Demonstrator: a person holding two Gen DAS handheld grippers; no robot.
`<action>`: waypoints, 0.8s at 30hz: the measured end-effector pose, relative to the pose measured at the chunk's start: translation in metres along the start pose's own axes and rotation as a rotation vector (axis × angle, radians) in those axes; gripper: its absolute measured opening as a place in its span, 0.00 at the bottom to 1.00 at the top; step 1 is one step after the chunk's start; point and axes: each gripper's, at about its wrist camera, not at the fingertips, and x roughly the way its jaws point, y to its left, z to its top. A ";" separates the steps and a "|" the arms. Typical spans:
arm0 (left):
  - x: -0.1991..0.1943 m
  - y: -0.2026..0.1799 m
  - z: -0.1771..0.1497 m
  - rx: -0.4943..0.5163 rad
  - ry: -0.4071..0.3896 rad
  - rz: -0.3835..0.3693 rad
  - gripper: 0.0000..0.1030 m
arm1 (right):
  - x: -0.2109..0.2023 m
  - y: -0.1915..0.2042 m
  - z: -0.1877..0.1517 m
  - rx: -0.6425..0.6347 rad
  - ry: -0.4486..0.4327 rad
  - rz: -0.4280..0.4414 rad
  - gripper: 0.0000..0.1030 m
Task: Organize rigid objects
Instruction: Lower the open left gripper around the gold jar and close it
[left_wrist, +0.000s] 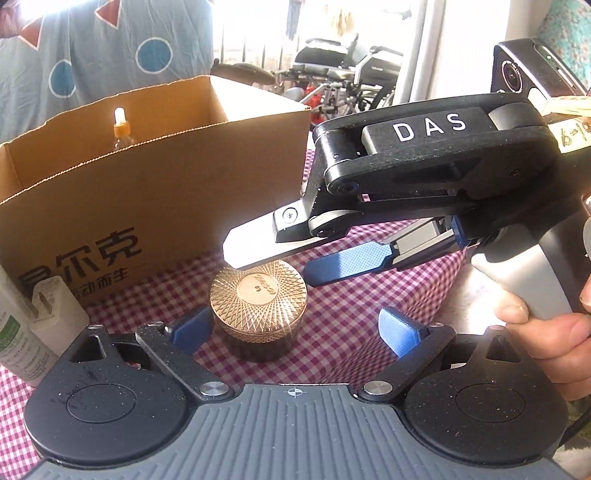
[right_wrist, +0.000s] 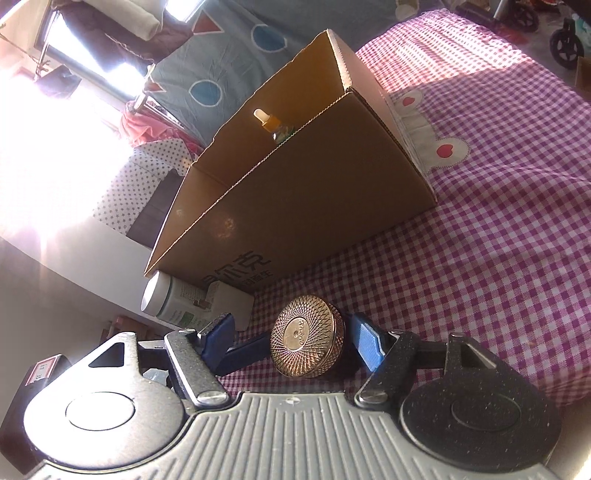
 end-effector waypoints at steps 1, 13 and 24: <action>0.000 -0.001 0.000 0.006 -0.004 0.012 0.93 | -0.001 0.000 -0.001 -0.005 -0.006 -0.014 0.82; 0.017 0.005 0.003 0.026 0.035 0.102 0.72 | -0.013 0.004 -0.010 -0.057 -0.074 -0.065 0.83; 0.029 0.012 0.008 0.001 0.042 0.101 0.55 | 0.007 -0.002 -0.014 -0.015 -0.033 -0.042 0.56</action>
